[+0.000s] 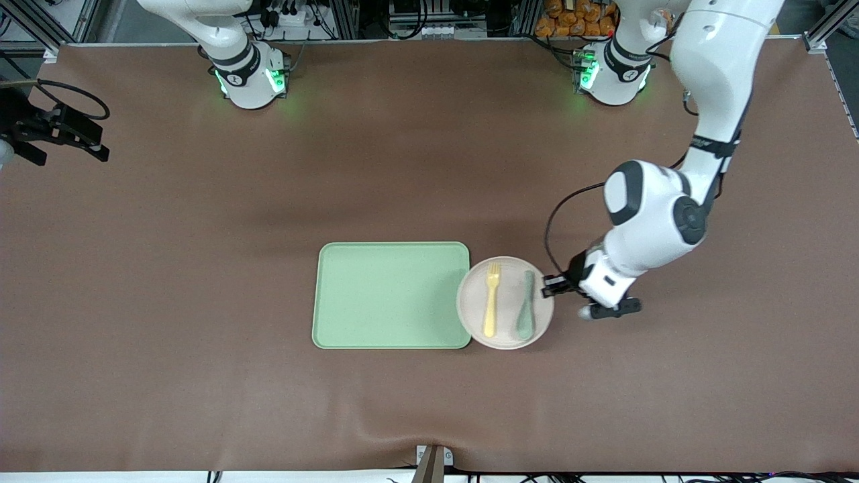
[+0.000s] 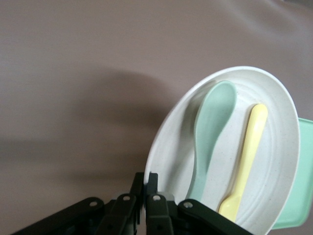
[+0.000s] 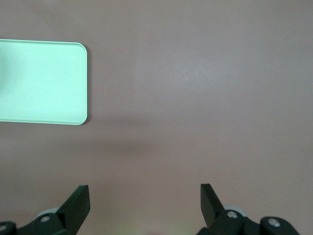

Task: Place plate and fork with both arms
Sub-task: 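Carry the plate with the left gripper onto the green tray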

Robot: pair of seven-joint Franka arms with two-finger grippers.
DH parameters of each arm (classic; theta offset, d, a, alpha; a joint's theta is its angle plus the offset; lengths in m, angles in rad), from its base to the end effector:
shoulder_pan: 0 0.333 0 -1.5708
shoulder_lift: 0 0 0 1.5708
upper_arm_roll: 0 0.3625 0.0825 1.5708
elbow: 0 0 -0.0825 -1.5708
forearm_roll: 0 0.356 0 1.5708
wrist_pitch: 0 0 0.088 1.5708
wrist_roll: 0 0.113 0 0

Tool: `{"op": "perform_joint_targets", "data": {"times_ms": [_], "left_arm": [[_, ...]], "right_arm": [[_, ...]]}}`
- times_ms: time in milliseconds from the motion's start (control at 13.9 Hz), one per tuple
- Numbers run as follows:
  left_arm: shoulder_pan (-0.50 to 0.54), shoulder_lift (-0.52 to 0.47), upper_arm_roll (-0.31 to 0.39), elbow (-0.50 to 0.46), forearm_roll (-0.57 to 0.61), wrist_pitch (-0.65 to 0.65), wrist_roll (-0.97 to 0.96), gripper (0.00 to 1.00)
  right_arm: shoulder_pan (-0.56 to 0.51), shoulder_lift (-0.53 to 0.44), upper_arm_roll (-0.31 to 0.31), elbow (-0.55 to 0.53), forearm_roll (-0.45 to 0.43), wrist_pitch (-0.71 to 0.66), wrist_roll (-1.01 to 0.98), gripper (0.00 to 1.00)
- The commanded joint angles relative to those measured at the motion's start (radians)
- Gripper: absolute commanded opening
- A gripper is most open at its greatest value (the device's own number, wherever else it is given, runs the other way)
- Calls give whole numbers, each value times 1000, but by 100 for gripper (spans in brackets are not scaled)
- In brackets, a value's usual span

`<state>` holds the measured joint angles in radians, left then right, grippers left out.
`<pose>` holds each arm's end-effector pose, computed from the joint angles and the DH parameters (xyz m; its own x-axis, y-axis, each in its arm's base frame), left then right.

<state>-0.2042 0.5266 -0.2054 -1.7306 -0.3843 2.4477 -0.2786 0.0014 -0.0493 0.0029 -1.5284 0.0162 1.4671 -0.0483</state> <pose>0.6395 -0.2566 0.3555 0.9831 0.1826 0.0134 0.1616 -0.8999 0.4050 0.4981 0.0042 0.6998 0.9985 0.0542 -0.0112 0.0540 -0.9984 -0.0166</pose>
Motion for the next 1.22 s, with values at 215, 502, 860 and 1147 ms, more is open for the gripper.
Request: {"op": "perform_joint_targets", "data": {"times_ms": [215, 502, 860, 1147], "left_arm": [[-159, 208, 18, 232, -8, -23, -60, 0], [-213, 250, 17, 255, -16, -15, -94, 0], [-241, 308, 17, 272, -12, -6, -110, 0], [-241, 340, 17, 269, -11, 73, -102, 0]], "right_arm": [[-9, 2, 8, 7, 11, -2, 2, 100], [-8, 26, 8, 7, 8, -5, 1, 100], [5, 45, 11, 4, 10, -7, 4, 100], [6, 72, 11, 7, 11, 1, 4, 100]]}}
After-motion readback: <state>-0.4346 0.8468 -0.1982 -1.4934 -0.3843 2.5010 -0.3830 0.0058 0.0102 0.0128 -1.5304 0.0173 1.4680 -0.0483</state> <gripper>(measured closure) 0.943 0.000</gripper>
